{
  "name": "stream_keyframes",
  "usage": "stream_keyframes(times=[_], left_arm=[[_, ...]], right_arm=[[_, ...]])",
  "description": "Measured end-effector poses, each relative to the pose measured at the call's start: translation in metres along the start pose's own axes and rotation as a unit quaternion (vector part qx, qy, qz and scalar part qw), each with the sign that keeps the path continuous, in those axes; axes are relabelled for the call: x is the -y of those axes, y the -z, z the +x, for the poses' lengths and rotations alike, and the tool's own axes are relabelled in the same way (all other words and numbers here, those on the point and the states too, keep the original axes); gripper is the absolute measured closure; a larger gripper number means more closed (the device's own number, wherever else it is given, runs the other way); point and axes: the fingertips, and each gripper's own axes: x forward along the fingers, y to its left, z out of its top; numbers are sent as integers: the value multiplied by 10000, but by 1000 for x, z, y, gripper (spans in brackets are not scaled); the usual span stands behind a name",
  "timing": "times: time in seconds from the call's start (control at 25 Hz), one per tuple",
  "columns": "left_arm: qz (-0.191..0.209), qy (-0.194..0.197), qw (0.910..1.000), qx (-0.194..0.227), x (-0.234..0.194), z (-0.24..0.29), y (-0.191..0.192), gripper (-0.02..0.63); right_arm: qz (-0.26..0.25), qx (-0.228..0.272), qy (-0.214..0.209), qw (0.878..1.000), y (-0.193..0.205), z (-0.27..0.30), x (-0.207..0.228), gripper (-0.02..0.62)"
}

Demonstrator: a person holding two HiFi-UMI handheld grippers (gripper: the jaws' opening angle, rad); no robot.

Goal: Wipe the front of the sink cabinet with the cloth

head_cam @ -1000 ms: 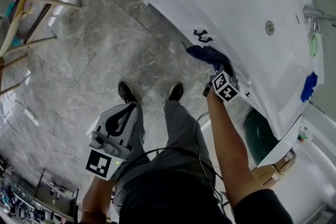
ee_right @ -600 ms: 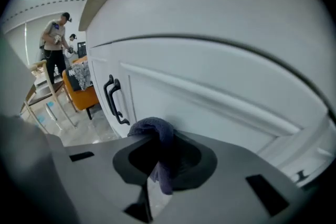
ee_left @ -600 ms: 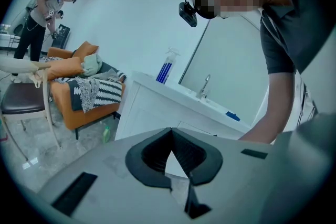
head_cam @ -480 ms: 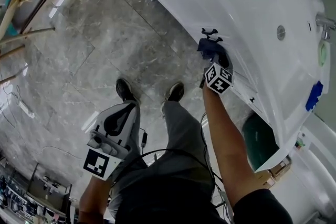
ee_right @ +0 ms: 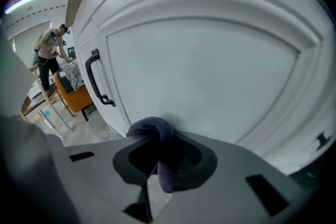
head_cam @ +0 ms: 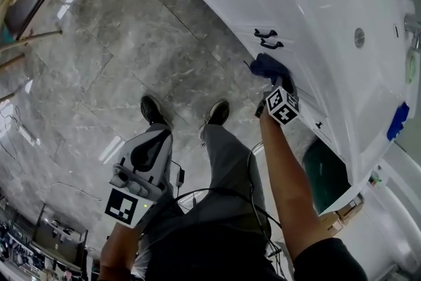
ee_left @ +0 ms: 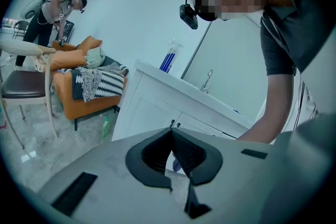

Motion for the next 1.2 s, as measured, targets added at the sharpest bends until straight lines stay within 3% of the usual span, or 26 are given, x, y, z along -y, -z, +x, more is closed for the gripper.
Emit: stream_keyframes(times=[0.12,0.24,0.44,0.6,0.68,0.88,1.0,1.08,1.2], left_arm=[[-42,-13,10000,-23,-4,4,10,602],[-70,-48,9999,-119,-10,2,22,602],[-71,-82,9995,-312,-21,4,42,603],[-41,-94,9994,-331,-25,8,48,603],[-29,-71,9994,-335,-23,9,48,603],[26,3,9995,-330,-18,12,48,603],[6,-15,9995,-303,-19,13,50,603],[23,-18,9994,-340,-18,13,55,603],[79,-20,9988,-491,-17,12,66,603]], right_arm=[[505,-210,416,9976,22,13,22,548],[854,-224,653,9940,35,32,12,546],[938,-431,-77,9946,38,85,-65,548],[1669,-750,-150,9830,45,114,-91,548],[1922,-901,-280,9768,59,117,-85,548],[1606,-1033,444,9806,86,96,4,546],[1536,-999,677,9807,100,89,31,546],[1589,-1002,617,9803,105,99,23,547],[1745,-1057,136,9789,100,127,-23,548]])
